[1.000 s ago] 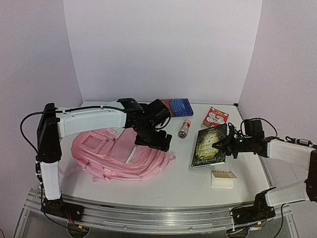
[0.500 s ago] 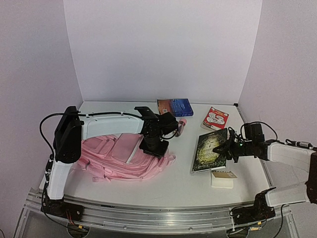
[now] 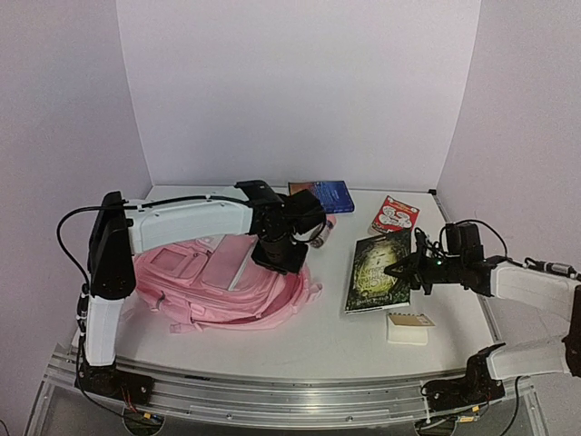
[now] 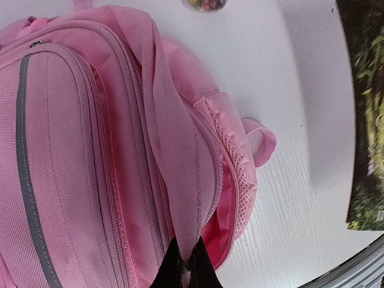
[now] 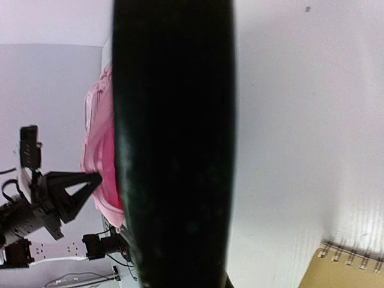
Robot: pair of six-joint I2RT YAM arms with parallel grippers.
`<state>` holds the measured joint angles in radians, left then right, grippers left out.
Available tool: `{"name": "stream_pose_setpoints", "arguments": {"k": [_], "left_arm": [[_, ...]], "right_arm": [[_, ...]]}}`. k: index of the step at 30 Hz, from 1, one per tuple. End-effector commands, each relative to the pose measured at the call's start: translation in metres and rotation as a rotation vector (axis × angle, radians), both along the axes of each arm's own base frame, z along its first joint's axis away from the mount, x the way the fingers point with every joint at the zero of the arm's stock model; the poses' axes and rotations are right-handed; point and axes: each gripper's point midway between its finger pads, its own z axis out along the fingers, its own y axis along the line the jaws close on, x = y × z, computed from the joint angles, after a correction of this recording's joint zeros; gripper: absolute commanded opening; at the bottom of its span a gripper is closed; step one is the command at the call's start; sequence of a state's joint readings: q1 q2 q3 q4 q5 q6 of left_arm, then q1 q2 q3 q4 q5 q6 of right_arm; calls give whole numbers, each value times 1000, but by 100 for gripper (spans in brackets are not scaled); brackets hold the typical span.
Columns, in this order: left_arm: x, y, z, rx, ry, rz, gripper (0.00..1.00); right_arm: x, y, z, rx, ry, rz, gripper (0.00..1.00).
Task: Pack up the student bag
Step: Place the book in the student bag.
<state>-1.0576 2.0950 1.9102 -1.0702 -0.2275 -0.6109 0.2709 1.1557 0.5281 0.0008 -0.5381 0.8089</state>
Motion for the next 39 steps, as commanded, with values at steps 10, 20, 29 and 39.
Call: {"name": "stream_pose_setpoints", "arguments": {"k": [10, 20, 29, 39], "left_arm": [[25, 43, 198, -265, -368, 128, 0], [18, 52, 210, -338, -347, 151, 0], [16, 44, 203, -371, -315, 144, 0], [12, 43, 205, -408, -307, 143, 0]], "right_arm": [[26, 155, 90, 238, -292, 269, 0], [70, 255, 83, 374, -193, 239, 0], [83, 338, 69, 445, -189, 201, 0], [73, 375, 13, 335, -134, 140, 0]]}}
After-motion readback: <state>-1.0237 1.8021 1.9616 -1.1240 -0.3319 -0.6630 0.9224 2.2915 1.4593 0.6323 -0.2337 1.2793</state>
